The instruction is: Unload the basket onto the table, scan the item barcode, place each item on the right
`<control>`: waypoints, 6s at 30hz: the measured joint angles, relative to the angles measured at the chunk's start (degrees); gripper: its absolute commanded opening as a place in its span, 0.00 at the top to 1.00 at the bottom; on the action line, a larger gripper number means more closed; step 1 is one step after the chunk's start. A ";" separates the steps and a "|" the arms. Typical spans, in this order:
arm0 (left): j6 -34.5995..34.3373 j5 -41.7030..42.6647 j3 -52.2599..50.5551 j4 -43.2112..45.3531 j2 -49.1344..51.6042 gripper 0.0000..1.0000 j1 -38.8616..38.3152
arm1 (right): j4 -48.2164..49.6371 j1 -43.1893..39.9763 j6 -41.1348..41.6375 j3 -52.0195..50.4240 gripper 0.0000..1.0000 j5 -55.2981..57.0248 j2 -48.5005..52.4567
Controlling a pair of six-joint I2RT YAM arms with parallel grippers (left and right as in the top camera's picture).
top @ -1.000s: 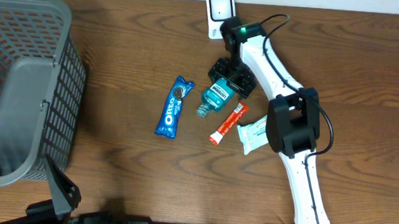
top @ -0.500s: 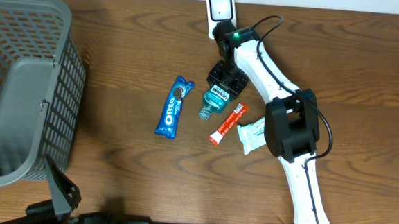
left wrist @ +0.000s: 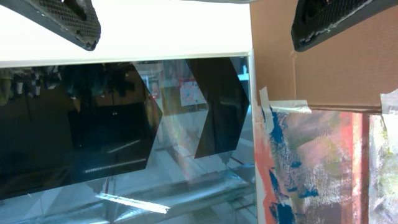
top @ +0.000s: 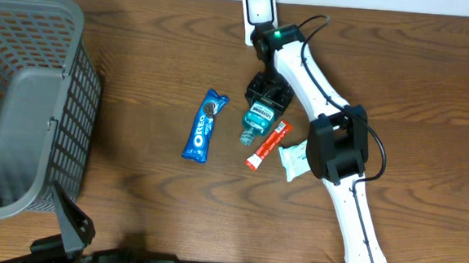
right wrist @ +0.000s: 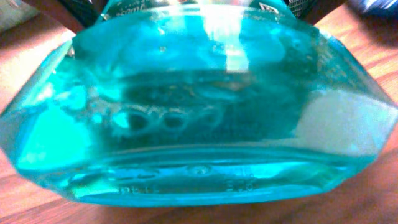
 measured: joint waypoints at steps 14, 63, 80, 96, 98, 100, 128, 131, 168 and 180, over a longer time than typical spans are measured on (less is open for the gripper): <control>0.00 0.00 0.00 0.00 0.00 0.02 0.00 | 7.80 -0.26 1.88 9.79 0.66 0.00 0.04; 0.00 0.00 -6.73 -0.11 0.00 0.02 0.00 | 50.88 -9.14 38.21 9.81 0.65 -6.56 4.52; 0.00 0.00 -6.73 0.00 0.00 0.02 0.00 | 53.00 -9.14 37.81 9.81 0.76 -18.18 4.52; 0.00 0.00 -6.73 0.00 0.00 0.02 0.00 | 18.49 -6.32 14.19 10.27 0.80 -22.40 4.50; 0.00 0.00 -6.73 0.00 0.00 0.02 0.00 | 14.05 -5.73 11.58 10.27 0.77 -20.61 4.39; 0.00 0.00 -6.73 -0.02 0.00 0.02 0.00 | 10.21 -5.18 9.57 10.27 0.69 -17.49 4.13; 0.00 0.00 -6.73 -0.57 0.00 0.02 0.00 | 18.62 0.63 -79.45 10.56 0.01 6.27 -1.53; 0.00 0.00 -6.73 -1.42 0.00 0.02 0.00 | 19.17 0.85 -86.05 10.56 0.02 5.99 -1.53; 0.00 0.00 -6.80 -9.25 0.00 0.02 0.00 | 21.29 -1.27 -96.24 11.45 0.88 5.38 7.45; 0.00 0.00 -6.80 -9.27 0.00 0.02 0.00 | 11.15 -3.15 -86.55 11.74 0.98 6.14 6.73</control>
